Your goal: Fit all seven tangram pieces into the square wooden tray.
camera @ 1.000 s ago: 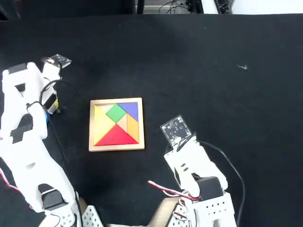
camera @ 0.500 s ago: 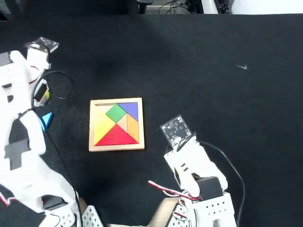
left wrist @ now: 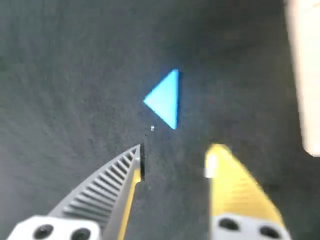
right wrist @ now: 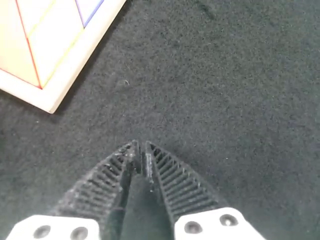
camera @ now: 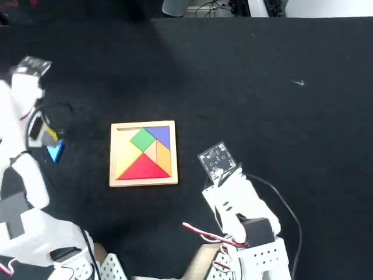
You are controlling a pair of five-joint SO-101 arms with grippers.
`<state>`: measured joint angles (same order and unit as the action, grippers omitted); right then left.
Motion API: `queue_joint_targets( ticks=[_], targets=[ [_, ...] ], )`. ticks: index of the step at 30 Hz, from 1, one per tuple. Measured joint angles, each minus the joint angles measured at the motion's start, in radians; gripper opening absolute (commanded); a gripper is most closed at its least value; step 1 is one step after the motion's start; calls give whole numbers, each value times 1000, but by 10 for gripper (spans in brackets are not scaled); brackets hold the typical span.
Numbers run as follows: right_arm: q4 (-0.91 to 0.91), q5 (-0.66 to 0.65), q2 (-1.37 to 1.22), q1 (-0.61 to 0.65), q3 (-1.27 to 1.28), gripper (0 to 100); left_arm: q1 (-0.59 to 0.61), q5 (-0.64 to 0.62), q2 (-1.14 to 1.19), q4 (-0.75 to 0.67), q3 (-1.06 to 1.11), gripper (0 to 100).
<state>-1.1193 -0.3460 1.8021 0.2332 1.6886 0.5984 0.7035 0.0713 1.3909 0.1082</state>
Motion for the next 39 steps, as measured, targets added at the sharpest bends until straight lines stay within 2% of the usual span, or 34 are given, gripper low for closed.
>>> queue_joint_targets(
  ticks=[5, 8, 10, 13, 17, 24, 30, 35, 39],
  targets=[
    [0, 0, 0, 0, 0, 21, 51, -115, 0, -410, 330, 162],
    [0, 0, 0, 0, 0, 21, 61, -176, -6, -657, 443, 149],
    [0, 0, 0, 0, 0, 21, 60, -189, -8, -749, 480, 149],
    [0, 0, 0, 0, 0, 21, 60, -167, -11, -787, 491, 150],
    [0, 0, 0, 0, 0, 21, 38, -107, -6, -790, 493, 150],
    [0, 0, 0, 0, 0, 21, -3, -98, 117, -727, 399, 150],
    [0, 0, 0, 0, 0, 21, -18, -89, 187, -496, 259, 150],
    [0, 0, 0, 0, 0, 21, -106, -52, 140, -281, 273, 150],
    [0, 0, 0, 0, 0, 21, -210, -57, 54, -255, 338, 150]
  ],
)
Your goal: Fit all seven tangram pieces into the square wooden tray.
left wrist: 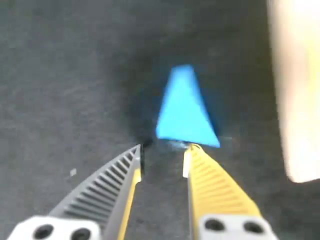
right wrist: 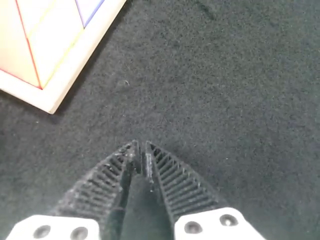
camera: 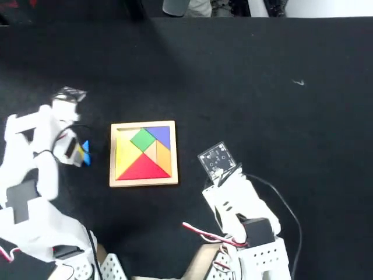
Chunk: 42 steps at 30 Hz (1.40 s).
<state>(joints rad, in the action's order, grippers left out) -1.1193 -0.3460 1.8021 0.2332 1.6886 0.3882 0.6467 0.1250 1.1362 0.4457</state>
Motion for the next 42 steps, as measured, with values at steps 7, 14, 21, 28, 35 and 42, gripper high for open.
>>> queue_joint_targets(
  ticks=[7, 14, 21, 28, 35, 42],
  targets=[
    [-6, 0, 0, 0, 0, 21, -130, -81, -152, -75, 98, 150],
    [-28, -2, 0, 0, 0, 21, -135, -71, -293, -114, 98, 151],
    [-28, -2, 0, 0, 0, 21, -126, 155, -298, -199, 98, 268],
    [-28, -2, 0, 0, 0, 21, -80, 87, -199, -539, 176, 267],
    [-28, -2, 0, 0, 0, 21, 11, 190, -38, -621, 181, 267],
    [-28, -2, 0, 0, 0, 21, 58, 376, -103, -419, 199, 267]
  ],
)
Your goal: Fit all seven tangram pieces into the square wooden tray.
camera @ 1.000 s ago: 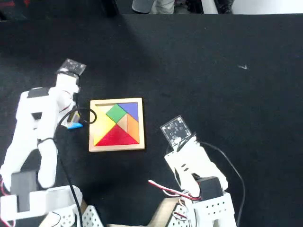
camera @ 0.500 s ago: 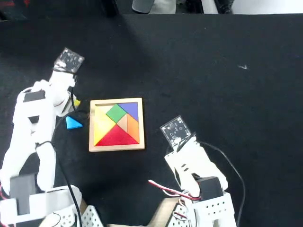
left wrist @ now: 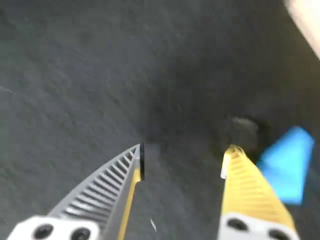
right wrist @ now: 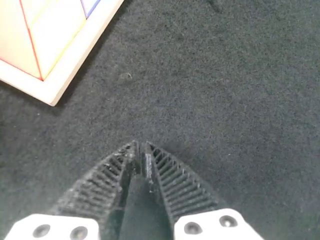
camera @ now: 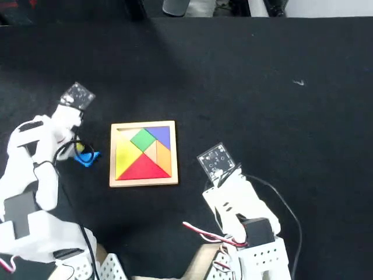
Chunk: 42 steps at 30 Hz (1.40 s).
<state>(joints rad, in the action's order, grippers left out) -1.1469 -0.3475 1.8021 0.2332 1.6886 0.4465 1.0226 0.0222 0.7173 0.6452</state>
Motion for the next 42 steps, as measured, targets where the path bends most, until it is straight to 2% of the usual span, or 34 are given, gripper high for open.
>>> queue_joint_targets(
  ticks=[3, 10, 14, 18, 20, 28, 36, 42],
  targets=[
    [0, 0, 0, 0, 0, 21, -2, 52, -87, 138, 46, 267],
    [0, 0, 0, 0, 0, 21, -26, 55, -388, 244, 155, 272],
    [0, 0, 0, 0, 0, 21, -124, -117, -445, 334, 172, 272],
    [0, 0, 0, 0, 0, 21, -164, -379, -451, 331, 172, 298],
    [0, 0, 0, 0, 0, 21, -164, -456, -451, 316, 172, 319],
    [-12, -41, 0, 0, 0, 19, -135, -506, -267, 299, 157, 324],
    [-12, -58, 0, 0, 0, 18, -127, -511, -28, 299, 25, 321],
    [-12, -58, 0, 0, 0, 18, -120, -502, 52, 301, -60, 316]
  ],
)
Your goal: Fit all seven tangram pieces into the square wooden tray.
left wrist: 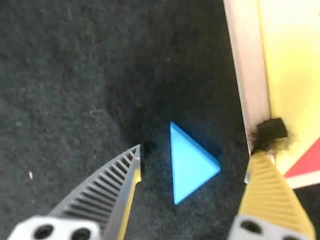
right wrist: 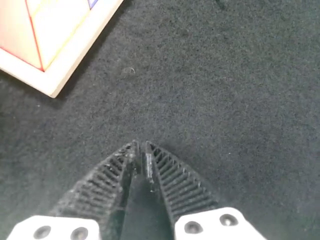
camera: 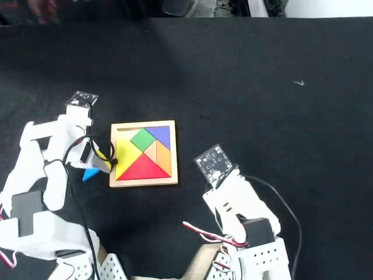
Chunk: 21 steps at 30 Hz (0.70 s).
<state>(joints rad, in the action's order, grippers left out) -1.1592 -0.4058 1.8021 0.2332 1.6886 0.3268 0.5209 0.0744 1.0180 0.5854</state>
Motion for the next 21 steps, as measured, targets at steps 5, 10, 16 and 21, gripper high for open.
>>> queue_joint_targets(
  ticks=[5, 10, 16, 21],
  targets=[
    [0, 0, 0, 0, 0, 18, -5, 68, 17, 2, -18, 220],
    [0, 0, 0, 0, 0, 18, -5, 77, 29, 26, -18, 215],
    [0, 0, 0, 0, 0, 18, 3, 109, 29, 55, -18, 274],
    [0, 0, 0, 0, 0, 18, 2, 87, 29, 55, -18, 262]
  ],
)
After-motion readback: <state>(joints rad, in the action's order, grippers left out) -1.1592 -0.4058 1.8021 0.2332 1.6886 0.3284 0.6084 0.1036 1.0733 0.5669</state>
